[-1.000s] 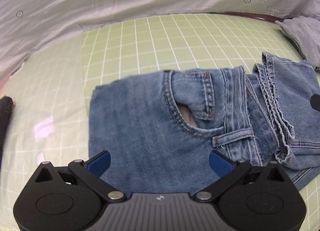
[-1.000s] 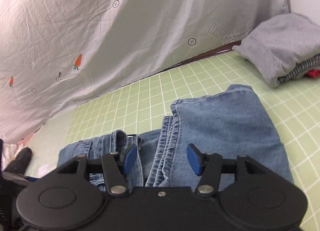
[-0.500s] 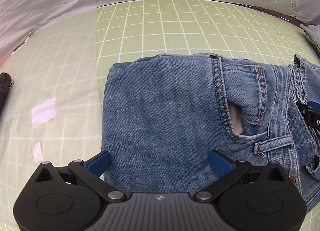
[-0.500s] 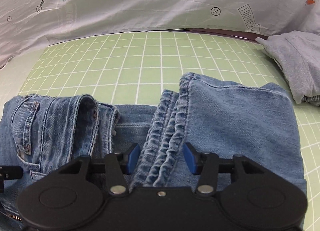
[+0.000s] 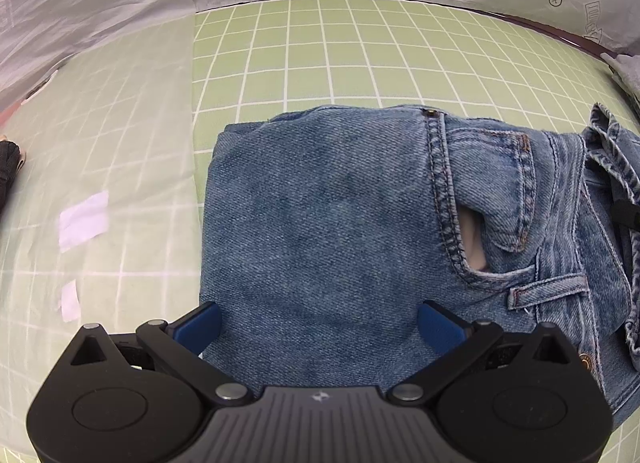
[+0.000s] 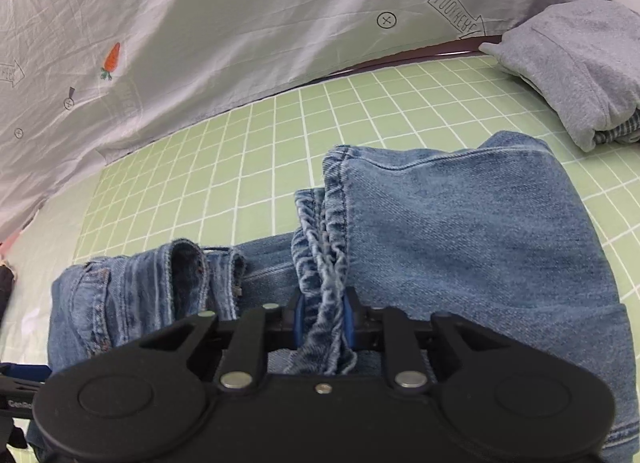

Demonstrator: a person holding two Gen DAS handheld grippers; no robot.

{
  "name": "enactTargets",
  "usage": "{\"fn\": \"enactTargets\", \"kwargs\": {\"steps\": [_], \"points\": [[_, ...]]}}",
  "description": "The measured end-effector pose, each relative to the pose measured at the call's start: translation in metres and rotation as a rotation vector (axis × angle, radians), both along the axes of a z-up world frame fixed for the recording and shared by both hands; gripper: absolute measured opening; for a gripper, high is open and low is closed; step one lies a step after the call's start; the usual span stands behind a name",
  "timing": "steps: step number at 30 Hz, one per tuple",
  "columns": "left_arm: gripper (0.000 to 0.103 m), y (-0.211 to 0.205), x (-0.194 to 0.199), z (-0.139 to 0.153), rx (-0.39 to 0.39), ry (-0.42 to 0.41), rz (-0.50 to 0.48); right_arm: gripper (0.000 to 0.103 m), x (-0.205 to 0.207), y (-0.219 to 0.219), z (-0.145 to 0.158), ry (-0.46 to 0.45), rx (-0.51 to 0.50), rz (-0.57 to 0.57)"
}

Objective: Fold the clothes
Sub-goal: 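Lower the cuff onto the jeans and open the right gripper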

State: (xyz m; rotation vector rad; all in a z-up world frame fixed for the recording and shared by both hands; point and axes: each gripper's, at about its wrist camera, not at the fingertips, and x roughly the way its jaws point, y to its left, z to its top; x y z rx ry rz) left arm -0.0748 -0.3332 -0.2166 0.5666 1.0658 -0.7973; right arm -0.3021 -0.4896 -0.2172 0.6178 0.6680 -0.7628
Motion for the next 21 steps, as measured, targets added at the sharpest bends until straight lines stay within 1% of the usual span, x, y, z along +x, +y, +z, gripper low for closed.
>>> {"fn": "enactTargets", "kwargs": {"steps": [2, 4, 7, 9, 11, 14, 15, 19, 21], "points": [[0.103, -0.001, 0.000, 0.001, 0.000, -0.001, -0.001, 0.020, -0.001, 0.006, 0.007, -0.043, -0.005, 0.031], [0.103, -0.001, 0.000, 0.000, -0.001, -0.003, -0.001, 0.020, -0.004, 0.012, 0.011, -0.109, 0.019, 0.070], [0.103, -0.001, -0.001, 0.000, -0.002, -0.004, -0.001, 0.020, -0.007, 0.016, 0.009, -0.213, 0.114, 0.122], [0.103, -0.001, -0.002, -0.001, -0.002, -0.005, -0.002, 0.020, -0.006, 0.013, -0.001, -0.252, 0.200, 0.141], [0.103, -0.001, -0.002, -0.001, -0.002, -0.006, -0.004, 0.021, -0.005, 0.008, -0.019, -0.249, 0.298, 0.090], [0.103, -0.001, -0.002, -0.001, -0.005, -0.001, -0.005, 0.022, -0.005, 0.003, -0.031, -0.259, 0.365, 0.061], [0.103, 0.000, -0.001, -0.001, -0.006, 0.000, -0.005, 0.023, -0.005, 0.002, -0.032, -0.267, 0.381, 0.053], [0.103, 0.000, -0.002, -0.002, -0.006, -0.005, -0.005, 0.024, -0.004, 0.004, -0.033, -0.257, 0.379, 0.054], [0.103, 0.001, -0.003, -0.002, -0.008, -0.007, -0.005, 0.026, -0.006, 0.003, -0.034, -0.267, 0.390, 0.048]]}}
